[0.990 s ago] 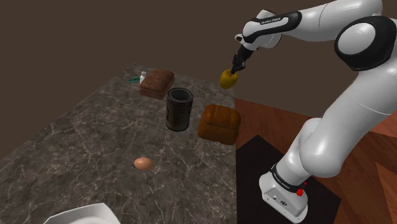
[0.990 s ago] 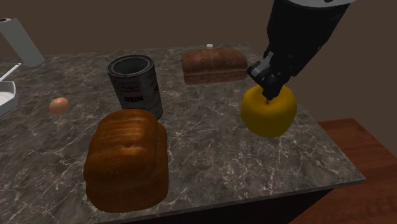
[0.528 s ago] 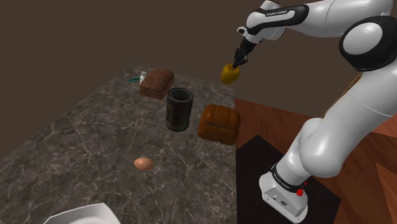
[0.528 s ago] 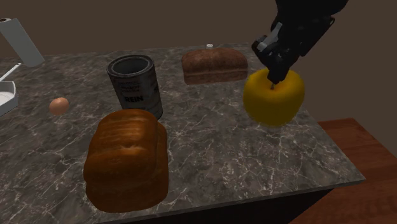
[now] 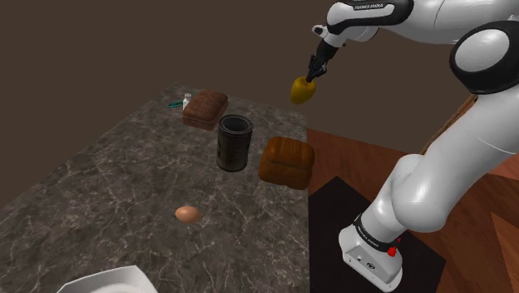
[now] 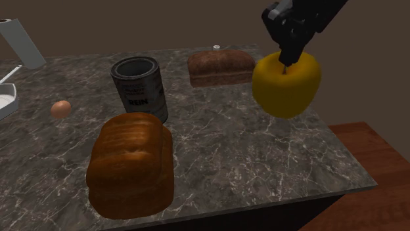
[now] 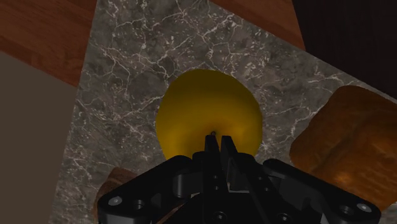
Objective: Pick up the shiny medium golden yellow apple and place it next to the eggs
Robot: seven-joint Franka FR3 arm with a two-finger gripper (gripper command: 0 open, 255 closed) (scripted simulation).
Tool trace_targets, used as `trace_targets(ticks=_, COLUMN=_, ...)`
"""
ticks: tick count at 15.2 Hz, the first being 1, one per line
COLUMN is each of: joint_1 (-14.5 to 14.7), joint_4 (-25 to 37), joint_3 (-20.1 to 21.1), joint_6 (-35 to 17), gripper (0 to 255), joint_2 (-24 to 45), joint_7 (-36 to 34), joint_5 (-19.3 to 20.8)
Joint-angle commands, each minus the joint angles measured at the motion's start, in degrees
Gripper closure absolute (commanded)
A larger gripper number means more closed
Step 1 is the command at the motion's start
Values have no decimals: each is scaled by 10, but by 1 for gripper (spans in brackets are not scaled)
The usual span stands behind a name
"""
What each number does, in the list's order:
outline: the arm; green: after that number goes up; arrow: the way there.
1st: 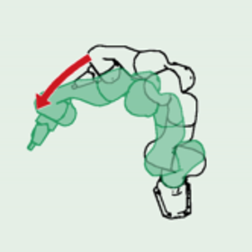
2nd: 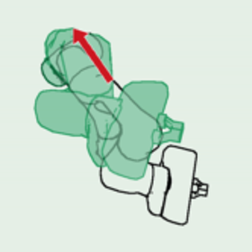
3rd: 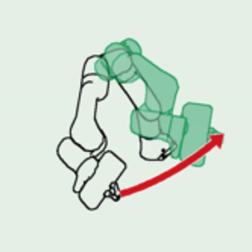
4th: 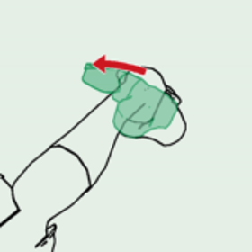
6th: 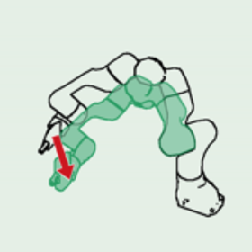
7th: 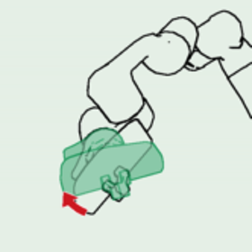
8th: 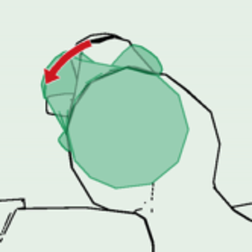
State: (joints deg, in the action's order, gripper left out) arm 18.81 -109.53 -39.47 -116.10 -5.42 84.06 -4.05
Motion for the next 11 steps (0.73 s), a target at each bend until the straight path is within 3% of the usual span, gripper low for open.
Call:
trace_targets(ticks=1, joint_1=6, joint_4=-29, joint_3=17, joint_6=-5, gripper=255, joint_2=-34, joint_7=-33, joint_5=27)
trace_targets(ticks=6, joint_1=12, joint_4=-114, joint_3=80, joint_6=-15, gripper=255, joint_2=-122, joint_7=-129, joint_5=85)
trace_targets(ticks=11, joint_1=15, joint_4=-181, joint_3=145, joint_6=-15, gripper=255, joint_2=-190, joint_7=-213, joint_5=114)
